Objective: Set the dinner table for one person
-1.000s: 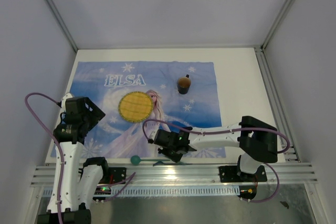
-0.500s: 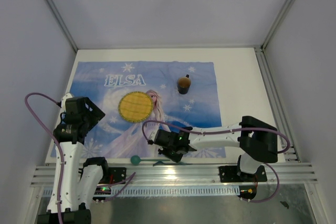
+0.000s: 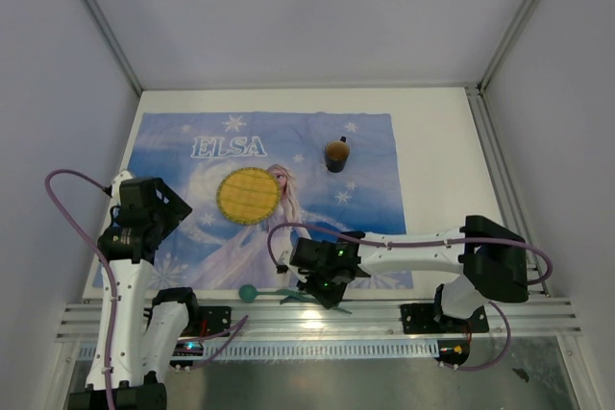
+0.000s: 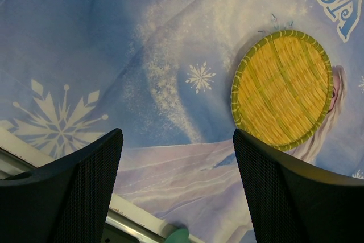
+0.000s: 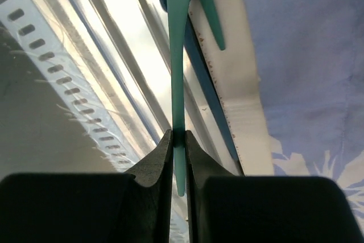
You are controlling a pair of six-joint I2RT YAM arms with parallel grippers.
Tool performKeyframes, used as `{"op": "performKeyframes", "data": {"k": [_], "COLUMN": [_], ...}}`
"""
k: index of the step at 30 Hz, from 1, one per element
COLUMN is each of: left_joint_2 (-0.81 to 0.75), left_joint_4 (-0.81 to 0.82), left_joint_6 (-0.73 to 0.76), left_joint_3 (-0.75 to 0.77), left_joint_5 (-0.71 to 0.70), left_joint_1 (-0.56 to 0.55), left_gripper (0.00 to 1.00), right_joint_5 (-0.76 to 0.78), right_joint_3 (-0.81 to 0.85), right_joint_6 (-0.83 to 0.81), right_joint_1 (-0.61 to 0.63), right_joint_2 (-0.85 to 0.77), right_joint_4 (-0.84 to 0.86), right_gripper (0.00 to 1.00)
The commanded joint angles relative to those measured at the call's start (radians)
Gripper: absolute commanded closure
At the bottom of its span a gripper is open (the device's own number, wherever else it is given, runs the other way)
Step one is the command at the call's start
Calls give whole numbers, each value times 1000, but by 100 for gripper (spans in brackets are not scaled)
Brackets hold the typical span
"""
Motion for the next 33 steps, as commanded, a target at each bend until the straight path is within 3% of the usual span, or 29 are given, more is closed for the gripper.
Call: {"op": "performKeyframes", "data": {"k": [1,12,19,23,29,33], "left_joint_2": [-6,0,5,11,14,19], "left_joint_4": [19,20,20,20,22,25], "left_joint_6": [2,2,2,2,5,8], "left_joint_3": [22,22,21,21,21,21], "left_joint_5": [-21,-22,-19,-13,-4,4], "left_joint_1": [-3,-3,-3,-3,-3,-3], "left_gripper": [19,19,19,19,19,19], "right_joint_5": [-57,-19,182,388,637,744], "right_joint_3": [-3,-52,-6,70,190,225], "right_joint_6": [2,89,211,307,510,620], "right_joint_1": [28,68,67,59,33,-51], "right_joint_2": [-33,-162,-162,-125,-52,-27], "right_joint_4": [-38,-84,-36,-36,-159,-231], "right_gripper": [96,97,97,97,97,97]}}
